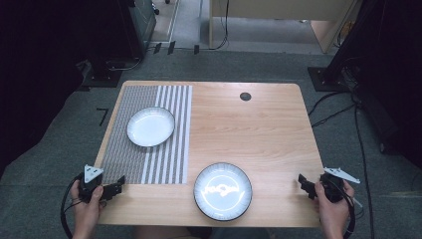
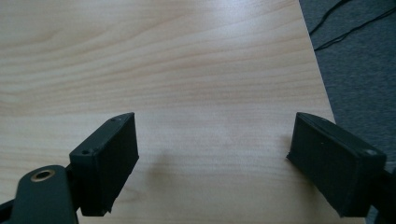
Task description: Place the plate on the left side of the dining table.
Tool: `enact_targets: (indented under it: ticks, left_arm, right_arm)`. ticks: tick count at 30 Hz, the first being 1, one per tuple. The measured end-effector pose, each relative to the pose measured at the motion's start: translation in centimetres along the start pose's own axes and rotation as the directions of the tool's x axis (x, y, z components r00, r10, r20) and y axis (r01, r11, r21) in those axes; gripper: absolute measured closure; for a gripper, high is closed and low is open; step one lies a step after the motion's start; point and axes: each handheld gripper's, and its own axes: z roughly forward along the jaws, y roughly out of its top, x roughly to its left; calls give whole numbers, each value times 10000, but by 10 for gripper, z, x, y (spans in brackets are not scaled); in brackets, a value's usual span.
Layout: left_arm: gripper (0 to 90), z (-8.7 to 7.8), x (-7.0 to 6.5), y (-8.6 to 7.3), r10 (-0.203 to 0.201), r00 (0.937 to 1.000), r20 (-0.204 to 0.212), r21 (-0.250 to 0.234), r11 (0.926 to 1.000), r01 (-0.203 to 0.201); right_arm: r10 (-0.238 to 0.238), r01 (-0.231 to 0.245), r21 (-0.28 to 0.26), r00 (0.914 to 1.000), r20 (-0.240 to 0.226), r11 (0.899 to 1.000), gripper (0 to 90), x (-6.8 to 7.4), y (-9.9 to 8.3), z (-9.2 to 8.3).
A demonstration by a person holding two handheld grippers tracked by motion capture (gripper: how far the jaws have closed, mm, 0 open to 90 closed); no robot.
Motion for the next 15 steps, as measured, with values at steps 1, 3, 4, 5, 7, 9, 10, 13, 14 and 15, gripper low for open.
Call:
enact_targets:
  ticks: [1, 3, 4, 5, 7, 9, 10, 13, 14, 15]
  left_arm:
    - [119, 0, 0, 0, -6, 10000, -1, -1, 10000, 6]
    - [120, 0, 0, 0, -11, 10000, -2, -1, 10000, 11]
    - [120, 0, 0, 0, -10, 10000, -2, -2, 10000, 10]
    - [120, 0, 0, 0, -14, 10000, -4, -4, 10000, 14]
    - [120, 0, 0, 0, -11, 10000, -3, -1, 10000, 11]
    - [120, 0, 0, 0, -12, 10000, -1, -3, 10000, 12]
    - [120, 0, 0, 0, -11, 10000, -1, -2, 10000, 11]
    - [120, 0, 0, 0, -13, 10000, -2, -3, 10000, 13]
    - [120, 0, 0, 0, -15, 10000, -1, -6, 10000, 15]
    - [120, 0, 0, 0, -14, 10000, -1, -5, 10000, 14]
  right_arm:
    - [-181, 181, 37, 9997, 167, 9998, 152, 2, -1, 0]
    - [-601, 601, 25, 9969, 500, 9982, 151, 6, -4, 1]
    - [-765, 769, -36, 9950, 648, 9970, 149, 8, -5, 1]
    - [-867, 878, -107, 9932, 779, 9961, 146, 9, -7, 2]
    - [-903, 930, -275, 9921, 868, 9953, 140, 11, -9, 3]
    - [-858, 896, -389, 9922, 899, 9952, 139, 11, -11, 3]
    - [-861, 899, -391, 9922, 903, 9952, 139, 11, -11, 3]
    - [-858, 896, -391, 9923, 899, 9952, 138, 11, -11, 3]
    - [-854, 892, -390, 9923, 900, 9953, 138, 11, -11, 3]
    - [-855, 892, -389, 9923, 899, 9953, 138, 11, -11, 3]
